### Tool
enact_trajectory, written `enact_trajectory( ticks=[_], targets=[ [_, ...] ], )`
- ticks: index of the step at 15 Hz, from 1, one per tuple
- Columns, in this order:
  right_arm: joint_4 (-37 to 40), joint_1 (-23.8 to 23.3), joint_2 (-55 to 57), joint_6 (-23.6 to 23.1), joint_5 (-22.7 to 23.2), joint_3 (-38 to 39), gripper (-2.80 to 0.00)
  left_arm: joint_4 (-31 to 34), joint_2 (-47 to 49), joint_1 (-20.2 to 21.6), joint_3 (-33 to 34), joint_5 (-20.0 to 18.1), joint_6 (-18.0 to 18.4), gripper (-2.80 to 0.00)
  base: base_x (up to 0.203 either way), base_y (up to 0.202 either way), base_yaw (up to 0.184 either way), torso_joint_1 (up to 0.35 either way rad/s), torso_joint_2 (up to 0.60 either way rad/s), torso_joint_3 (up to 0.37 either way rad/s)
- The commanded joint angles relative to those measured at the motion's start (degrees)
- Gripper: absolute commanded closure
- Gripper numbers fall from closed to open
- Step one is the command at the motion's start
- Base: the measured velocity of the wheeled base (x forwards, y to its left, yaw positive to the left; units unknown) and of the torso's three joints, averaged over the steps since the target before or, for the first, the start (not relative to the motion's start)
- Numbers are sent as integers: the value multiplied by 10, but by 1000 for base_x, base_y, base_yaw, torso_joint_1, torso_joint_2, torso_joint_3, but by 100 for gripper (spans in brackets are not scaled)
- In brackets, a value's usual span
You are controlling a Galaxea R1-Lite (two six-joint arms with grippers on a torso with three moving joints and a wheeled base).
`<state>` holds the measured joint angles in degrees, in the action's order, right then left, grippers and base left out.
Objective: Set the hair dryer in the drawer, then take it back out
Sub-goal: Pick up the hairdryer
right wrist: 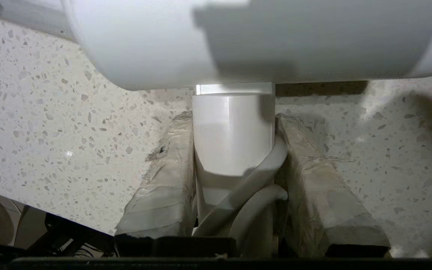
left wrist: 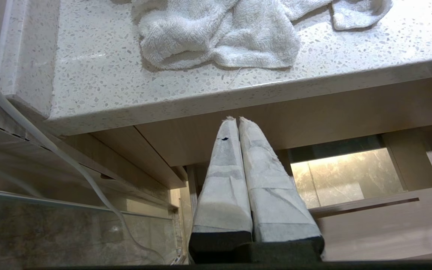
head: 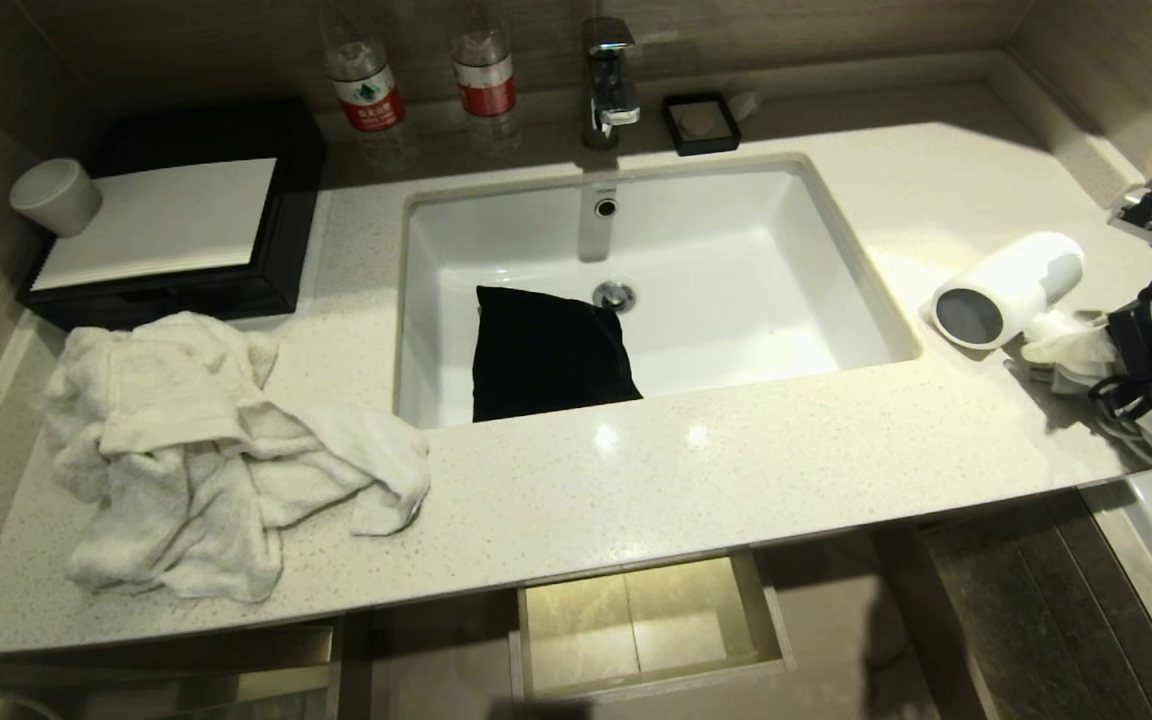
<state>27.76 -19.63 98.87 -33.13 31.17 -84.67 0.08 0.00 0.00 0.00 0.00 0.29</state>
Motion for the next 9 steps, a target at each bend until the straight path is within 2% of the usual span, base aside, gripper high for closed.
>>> enact_trajectory(
  ticks=[1, 9],
  targets=[
    [3, -1, -9, 1, 1, 0, 0, 0, 0, 0, 0, 0, 0, 0, 0, 0, 0, 0, 0, 0],
    [31, -4, -48, 3, 0, 5, 0, 0, 0, 0, 0, 0, 0, 0, 0, 0, 0, 0, 0, 0]
  ],
)
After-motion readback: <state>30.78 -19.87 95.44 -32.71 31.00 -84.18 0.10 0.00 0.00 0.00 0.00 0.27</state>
